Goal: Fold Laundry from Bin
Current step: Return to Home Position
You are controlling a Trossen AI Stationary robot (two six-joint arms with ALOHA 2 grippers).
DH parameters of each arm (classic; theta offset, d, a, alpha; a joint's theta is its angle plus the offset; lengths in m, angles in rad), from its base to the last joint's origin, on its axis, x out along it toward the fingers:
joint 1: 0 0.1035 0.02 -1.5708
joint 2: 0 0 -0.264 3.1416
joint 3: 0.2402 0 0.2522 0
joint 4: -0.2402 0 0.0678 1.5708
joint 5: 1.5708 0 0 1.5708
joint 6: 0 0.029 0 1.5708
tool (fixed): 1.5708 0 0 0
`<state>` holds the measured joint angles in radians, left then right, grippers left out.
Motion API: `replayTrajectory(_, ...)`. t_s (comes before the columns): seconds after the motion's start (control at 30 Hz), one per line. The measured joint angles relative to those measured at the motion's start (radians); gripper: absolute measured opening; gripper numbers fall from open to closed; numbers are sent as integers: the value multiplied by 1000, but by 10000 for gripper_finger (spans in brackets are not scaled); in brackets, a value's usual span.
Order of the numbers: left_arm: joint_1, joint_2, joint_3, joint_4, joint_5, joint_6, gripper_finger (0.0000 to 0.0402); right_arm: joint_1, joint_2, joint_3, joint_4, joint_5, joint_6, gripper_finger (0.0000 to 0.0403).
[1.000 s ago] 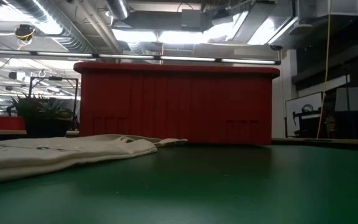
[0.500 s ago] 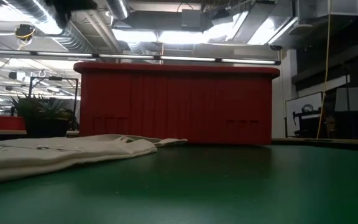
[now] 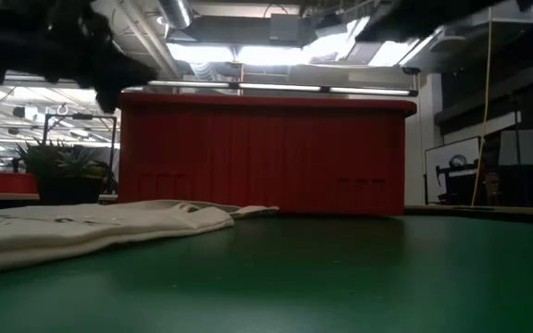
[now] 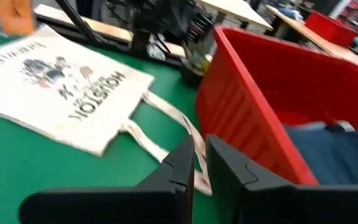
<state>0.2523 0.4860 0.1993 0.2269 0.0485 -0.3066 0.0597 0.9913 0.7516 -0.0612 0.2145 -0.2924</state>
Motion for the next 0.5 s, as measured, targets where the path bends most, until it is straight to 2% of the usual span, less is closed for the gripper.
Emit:
replayTrajectory(0.13, -4, -73, -85, 15, -6, -26, 3, 13, -99, -118, 3, 72, 46, 43)
replayTrajectory(0.3, -3, -181, -142, 12, -6, -25, 3, 13, -237, -249, 4, 74, 108, 43)
replayTrajectory(0.5, -2, -289, -187, -27, -7, 68, 4, 13, -431, -372, -13, 92, 136, 43)
